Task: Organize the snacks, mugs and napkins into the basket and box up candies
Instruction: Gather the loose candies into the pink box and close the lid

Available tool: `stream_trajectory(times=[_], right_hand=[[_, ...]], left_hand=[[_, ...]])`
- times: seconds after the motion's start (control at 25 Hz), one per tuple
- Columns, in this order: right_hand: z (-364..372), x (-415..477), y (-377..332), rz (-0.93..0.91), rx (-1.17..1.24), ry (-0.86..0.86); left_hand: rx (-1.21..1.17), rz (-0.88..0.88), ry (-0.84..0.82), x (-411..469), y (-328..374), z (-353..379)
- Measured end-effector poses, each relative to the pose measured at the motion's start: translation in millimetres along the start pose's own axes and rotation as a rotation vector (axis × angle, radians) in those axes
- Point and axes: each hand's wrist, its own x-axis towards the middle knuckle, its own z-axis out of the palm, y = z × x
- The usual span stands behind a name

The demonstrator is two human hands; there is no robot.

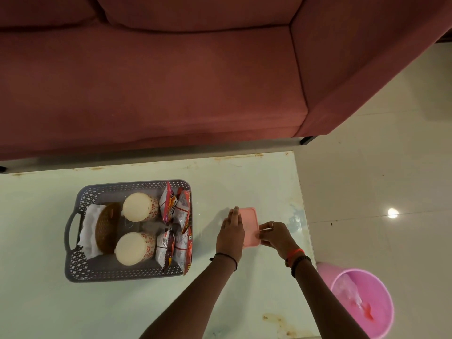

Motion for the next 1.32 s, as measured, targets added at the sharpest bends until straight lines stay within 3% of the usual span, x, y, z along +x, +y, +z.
stream_trajectory(times=[0.6,0.68,0.8,0.92,1.0,1.16,1.32], right_hand=[[12,-9,9,-0.030,0.018,0.167],[11,-10,9,-0.013,-0.014,0.146],[8,-10,6,-0.001,-0.072,0.116],[5,-10,-2,-0.068,-0.126,0.145],[4,-10,-9,-0.155,-0.155,0.140],[5,-3,-22,-0.273,-0.251,0.052],[14,0,-20,-0.264,-0.283,0.075]], left_hand=[[-0.095,0.021,-0.031,-8,-13,0],[-0.322,-0.096,0.110,-14,-12,1],[-0.816,-0.529,0.369,-25,2,8],[-1.165,-0.944,0.318,-35,17,24],[-1.361,-1.091,0.203,-41,27,34],[-1.773,-1.081,0.054,-44,43,37],[-1.947,-1.076,0.089,-44,37,35]])
